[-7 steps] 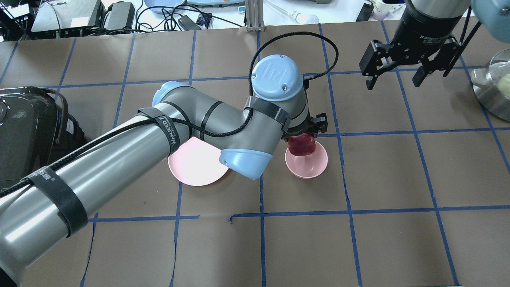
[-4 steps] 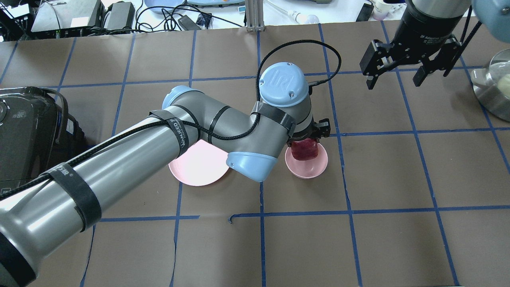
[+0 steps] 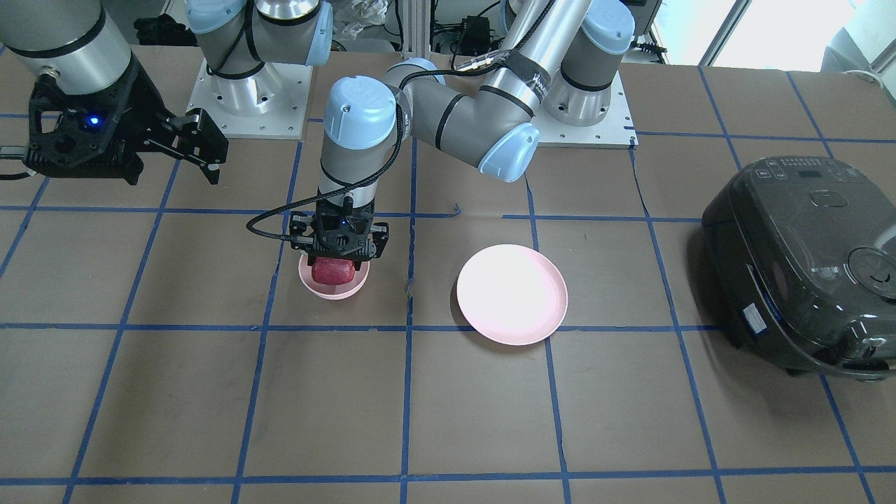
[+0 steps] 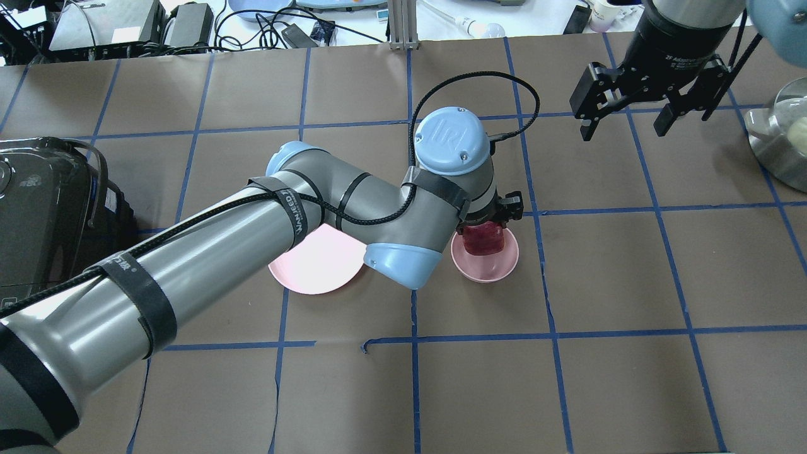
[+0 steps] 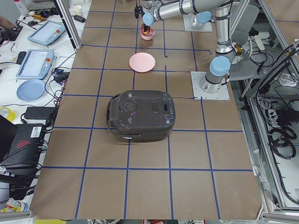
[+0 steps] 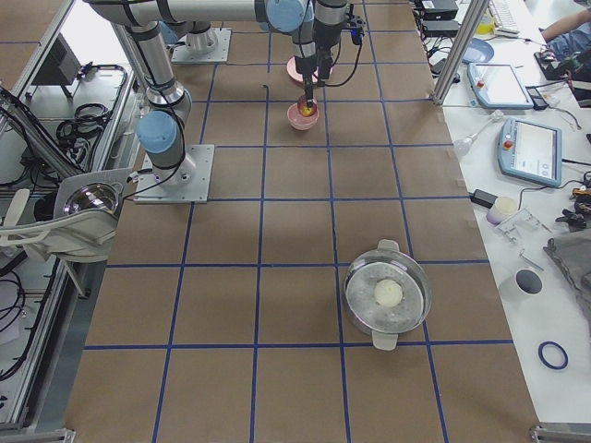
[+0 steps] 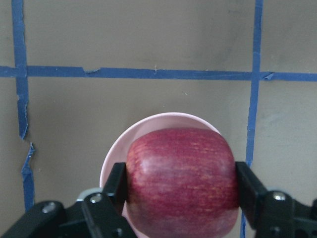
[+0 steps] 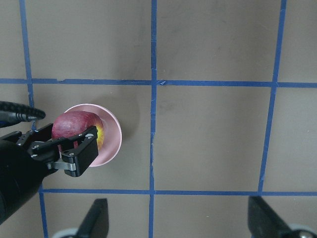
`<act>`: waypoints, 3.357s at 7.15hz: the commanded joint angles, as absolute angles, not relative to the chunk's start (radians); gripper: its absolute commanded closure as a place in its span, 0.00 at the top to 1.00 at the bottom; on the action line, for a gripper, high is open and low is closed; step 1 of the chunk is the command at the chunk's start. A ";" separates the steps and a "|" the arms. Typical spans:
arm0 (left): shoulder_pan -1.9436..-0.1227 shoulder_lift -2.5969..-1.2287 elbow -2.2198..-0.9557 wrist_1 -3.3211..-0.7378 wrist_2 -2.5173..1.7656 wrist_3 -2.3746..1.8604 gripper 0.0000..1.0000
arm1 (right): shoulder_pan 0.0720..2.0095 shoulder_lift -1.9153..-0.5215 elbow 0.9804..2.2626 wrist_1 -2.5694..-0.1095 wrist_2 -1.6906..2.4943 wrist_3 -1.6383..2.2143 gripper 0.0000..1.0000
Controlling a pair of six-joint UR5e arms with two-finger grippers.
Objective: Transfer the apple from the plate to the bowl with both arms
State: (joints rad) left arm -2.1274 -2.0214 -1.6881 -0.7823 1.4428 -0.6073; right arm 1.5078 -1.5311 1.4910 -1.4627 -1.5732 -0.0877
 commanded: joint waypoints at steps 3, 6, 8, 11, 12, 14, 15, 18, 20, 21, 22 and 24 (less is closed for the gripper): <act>-2.128 -2.034 -1.690 -0.781 1.440 -0.614 0.66 | 1.508 -1.532 1.491 -1.463 -1.574 -0.086 1.00; -2.126 -2.033 -1.689 -0.779 1.440 -0.608 0.92 | 1.508 -1.532 1.491 -1.463 -1.572 -0.087 1.00; -2.126 -2.029 -1.687 -0.779 1.437 -0.614 0.93 | 1.508 -1.534 1.491 -1.460 -1.574 -0.086 1.00; -2.115 -1.991 -1.683 -0.781 1.431 -0.595 1.00 | 1.508 -1.534 1.491 -1.457 -1.575 -0.086 1.00; -2.094 -1.962 -1.684 -0.784 1.440 -0.583 1.00 | 1.511 -1.534 1.491 -1.462 -1.572 -0.086 1.00; -1.987 -1.872 -1.690 -0.922 1.445 -0.473 1.00 | 1.514 -1.539 1.489 -1.457 -1.554 -0.087 1.00; -1.906 -1.812 -1.678 -1.031 1.450 -0.346 1.00 | 1.516 -1.539 1.491 -1.456 -1.552 -0.086 1.00; -1.613 -1.634 -1.550 -1.445 1.447 -0.053 1.00 | 1.560 -1.540 1.503 -1.454 -1.566 -0.025 1.00; -1.594 -1.560 -1.522 -1.534 1.524 0.023 1.00 | 1.580 -1.540 1.508 -1.453 -1.569 0.025 1.00; -1.594 -1.534 -1.497 -1.537 1.534 0.025 1.00 | 1.580 -1.539 1.508 -1.453 -1.568 0.020 1.00; -1.595 -1.525 -1.508 -1.560 1.569 0.025 1.00 | 1.580 -1.539 1.506 -1.453 -1.568 0.020 1.00; -1.579 -1.543 -1.539 -1.543 1.644 0.091 1.00 | 1.580 -1.539 1.508 -1.456 -1.569 0.018 1.00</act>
